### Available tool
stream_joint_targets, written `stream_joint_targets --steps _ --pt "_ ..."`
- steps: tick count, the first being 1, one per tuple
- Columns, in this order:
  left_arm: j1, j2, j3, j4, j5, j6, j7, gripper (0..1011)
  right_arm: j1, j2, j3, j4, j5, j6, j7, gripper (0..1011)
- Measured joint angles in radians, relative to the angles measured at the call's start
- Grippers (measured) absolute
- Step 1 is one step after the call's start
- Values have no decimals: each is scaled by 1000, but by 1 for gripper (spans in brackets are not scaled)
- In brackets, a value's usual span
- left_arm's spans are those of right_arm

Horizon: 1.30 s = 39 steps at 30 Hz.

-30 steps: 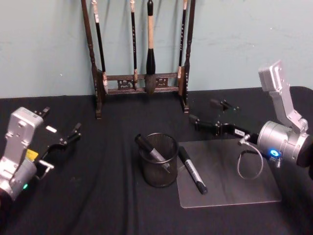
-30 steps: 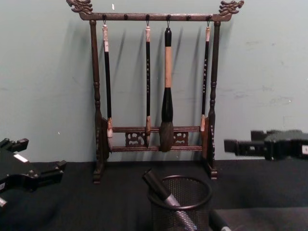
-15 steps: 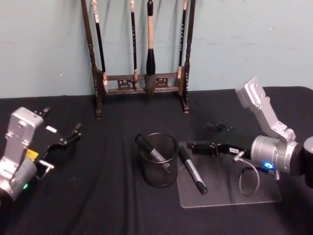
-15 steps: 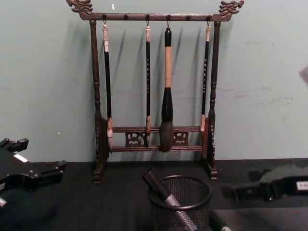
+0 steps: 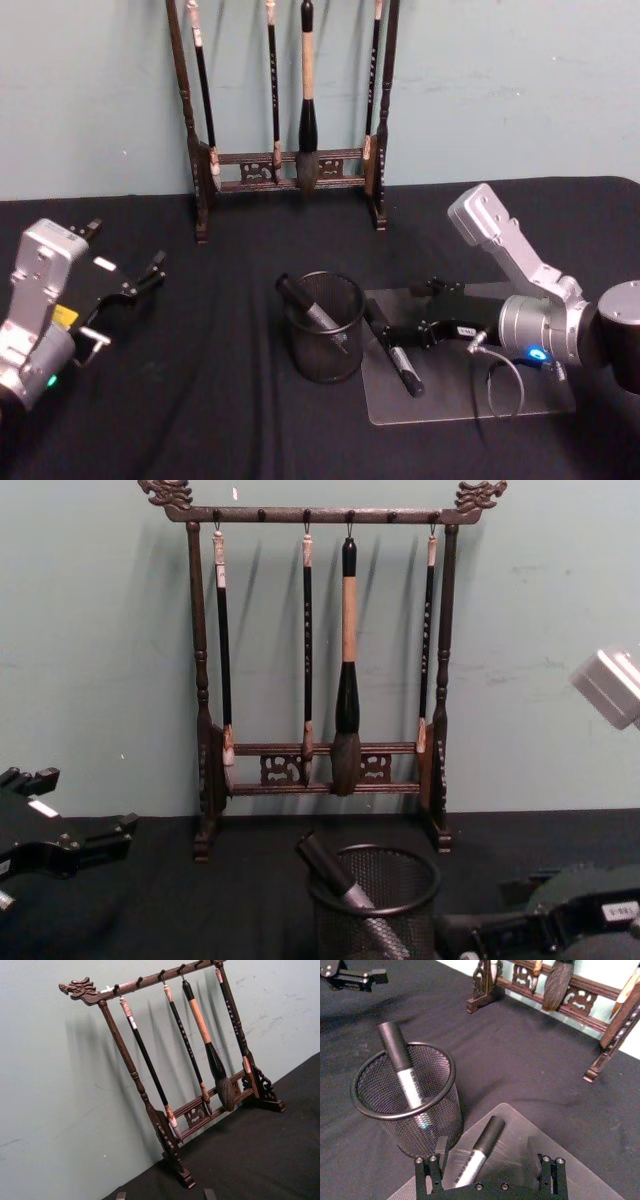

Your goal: Pick up the water-based marker from the table and place it into the pen holder.

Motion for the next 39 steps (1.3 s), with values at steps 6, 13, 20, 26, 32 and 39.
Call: stream_joint_targets --steps 6,13,20,26,32,39 --pt "0 0 0 0 0 0 0 1001 0 -4 -7 6 -15 9 13 1002" --pt "0 0 0 0 0 0 0 1001 2 -14 -12 19 -26 13 26 1002" --pt "0 0 0 0 0 0 0 1001 2 -17 -19 26 -41 14 33 1002" --pt "0 0 0 0 0 0 0 1001 3 -21 -24 35 -57 12 37 1002" --pt "0 0 0 0 0 0 0 1001 5 -25 -24 44 -64 11 43 1002" --pt "0 0 0 0 0 0 0 1001 6 -33 -23 52 -70 12 48 1002"
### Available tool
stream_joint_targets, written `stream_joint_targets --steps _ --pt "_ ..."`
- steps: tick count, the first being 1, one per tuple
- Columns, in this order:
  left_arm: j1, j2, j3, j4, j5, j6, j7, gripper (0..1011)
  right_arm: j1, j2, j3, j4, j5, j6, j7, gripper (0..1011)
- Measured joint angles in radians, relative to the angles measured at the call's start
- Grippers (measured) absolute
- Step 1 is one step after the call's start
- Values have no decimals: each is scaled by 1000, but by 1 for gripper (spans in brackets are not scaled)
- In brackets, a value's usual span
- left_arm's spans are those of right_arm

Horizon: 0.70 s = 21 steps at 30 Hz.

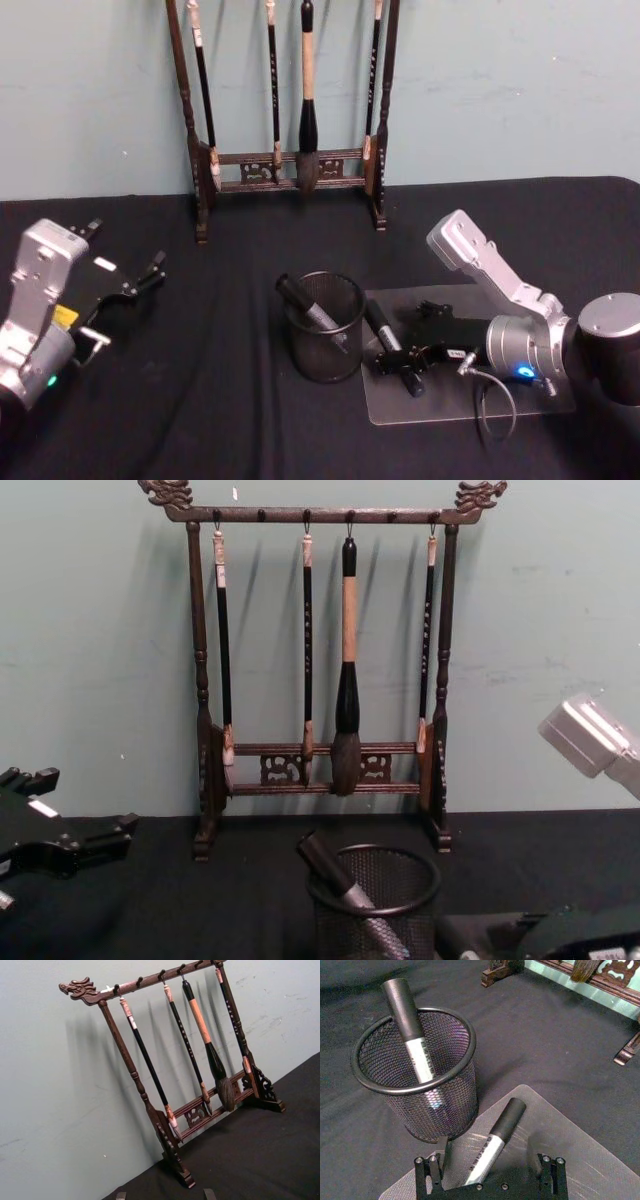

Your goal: Pick up the water-based marker from the table and place it into the pen holder.

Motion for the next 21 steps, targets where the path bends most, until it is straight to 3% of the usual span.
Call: stream_joint_targets --steps 21 --pt "0 0 0 0 0 0 0 1001 -1 -6 1 9 -18 1 7 1002"
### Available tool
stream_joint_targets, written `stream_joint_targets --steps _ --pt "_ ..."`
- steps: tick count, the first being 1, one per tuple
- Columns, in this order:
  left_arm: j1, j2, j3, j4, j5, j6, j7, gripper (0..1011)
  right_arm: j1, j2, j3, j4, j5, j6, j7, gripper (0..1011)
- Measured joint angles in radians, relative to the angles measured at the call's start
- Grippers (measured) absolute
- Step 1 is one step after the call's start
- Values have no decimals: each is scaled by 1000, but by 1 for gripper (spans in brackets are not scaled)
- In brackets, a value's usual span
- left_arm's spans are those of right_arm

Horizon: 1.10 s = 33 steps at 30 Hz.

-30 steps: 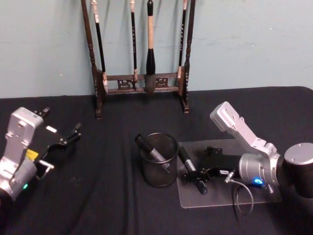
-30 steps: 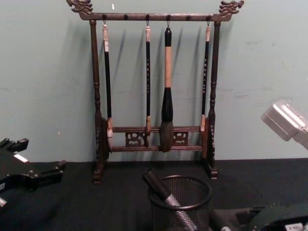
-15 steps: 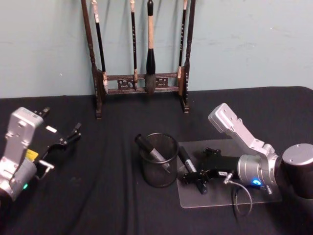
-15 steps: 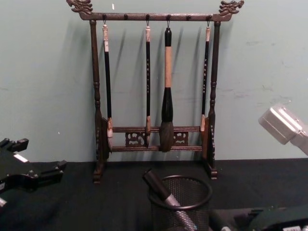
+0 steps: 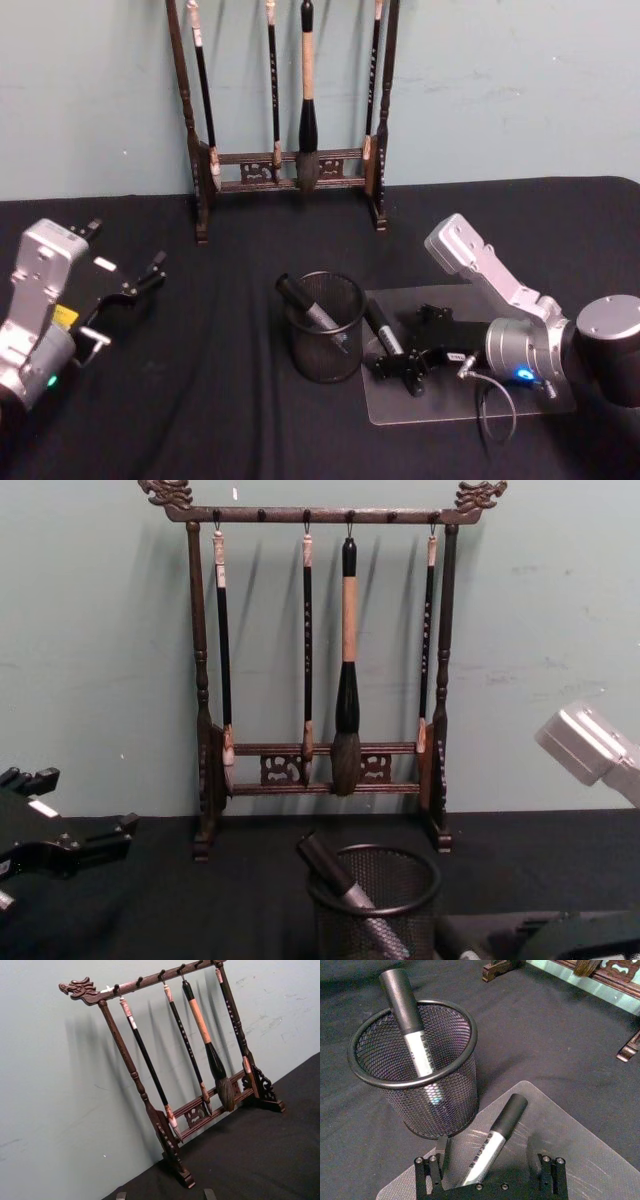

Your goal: Pick up the water-based marker from the table and place it into the pen holder.

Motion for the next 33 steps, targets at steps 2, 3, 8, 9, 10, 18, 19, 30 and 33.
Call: stream_joint_targets --steps 2,3,8,9,10,18,19,30,33 --pt "0 0 0 0 0 0 0 1001 -1 0 0 -1 -1 0 0 1002" --pt "0 0 0 0 0 0 0 1001 -2 1 0 -2 -2 1 0 1002" --pt "0 0 0 0 0 0 0 1001 -5 0 1 -5 -5 0 -1 1002" --pt "0 0 0 0 0 0 0 1001 -6 0 1 -6 -8 -1 -3 1002" --pt "0 0 0 0 0 0 0 1001 -7 -1 1 -6 -9 -2 -4 1002" --pt "0 0 0 0 0 0 0 1001 -6 0 2 -6 -8 -2 -4 1002" --pt "0 0 0 0 0 0 0 1001 -6 0 2 -6 -8 -2 -4 1002" --pt "0 0 0 0 0 0 0 1001 -6 0 1 -6 -7 -2 -4 835" --pt "0 0 0 0 0 0 0 1001 -6 0 1 -6 -6 -2 -4 705"
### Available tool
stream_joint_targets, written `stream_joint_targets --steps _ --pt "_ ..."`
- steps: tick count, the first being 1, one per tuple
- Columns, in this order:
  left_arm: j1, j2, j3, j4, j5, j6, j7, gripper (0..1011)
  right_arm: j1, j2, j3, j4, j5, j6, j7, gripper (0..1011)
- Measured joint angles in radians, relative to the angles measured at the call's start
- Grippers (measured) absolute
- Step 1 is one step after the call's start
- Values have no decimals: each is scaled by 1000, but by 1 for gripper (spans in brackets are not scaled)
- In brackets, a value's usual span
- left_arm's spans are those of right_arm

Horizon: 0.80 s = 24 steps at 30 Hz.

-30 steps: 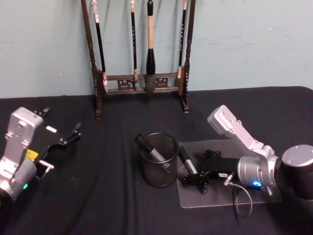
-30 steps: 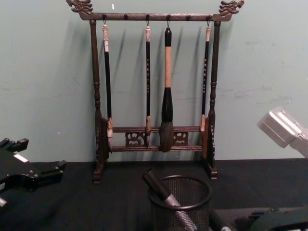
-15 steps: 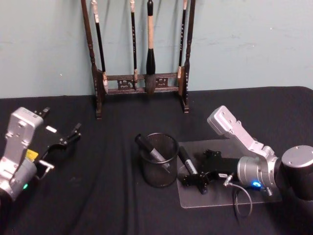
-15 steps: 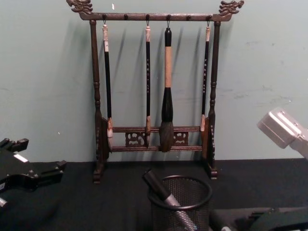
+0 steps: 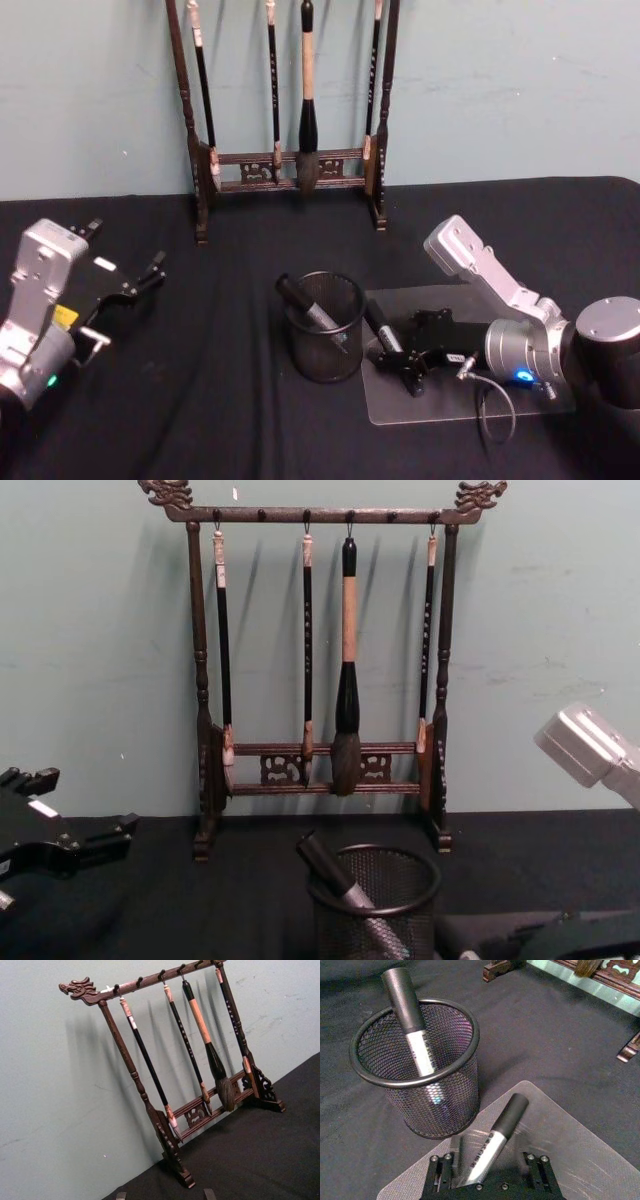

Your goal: Pick up the water-based marker from the table and place it into the pen holder.

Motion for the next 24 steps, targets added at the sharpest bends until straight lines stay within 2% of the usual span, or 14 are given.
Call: stream_joint_targets --steps 3,4,8,9,14,20,24 --pt "0 0 0 0 0 0 0 1001 0 0 0 0 0 0 0 567" --pt "0 0 0 0 0 0 0 1001 0 0 0 0 0 0 0 567" --pt "0 0 0 0 0 0 0 1001 0 0 0 0 1 0 0 386" --pt "0 0 0 0 0 0 0 1001 0 0 0 0 1 0 0 386" --pt "0 0 0 0 0 0 0 1001 0 0 0 0 1 0 0 225" --pt "0 0 0 0 0 0 0 1001 0 0 0 0 1 0 0 205" --pt "0 0 0 0 0 0 0 1001 -4 -3 14 0 8 -5 -5 205"
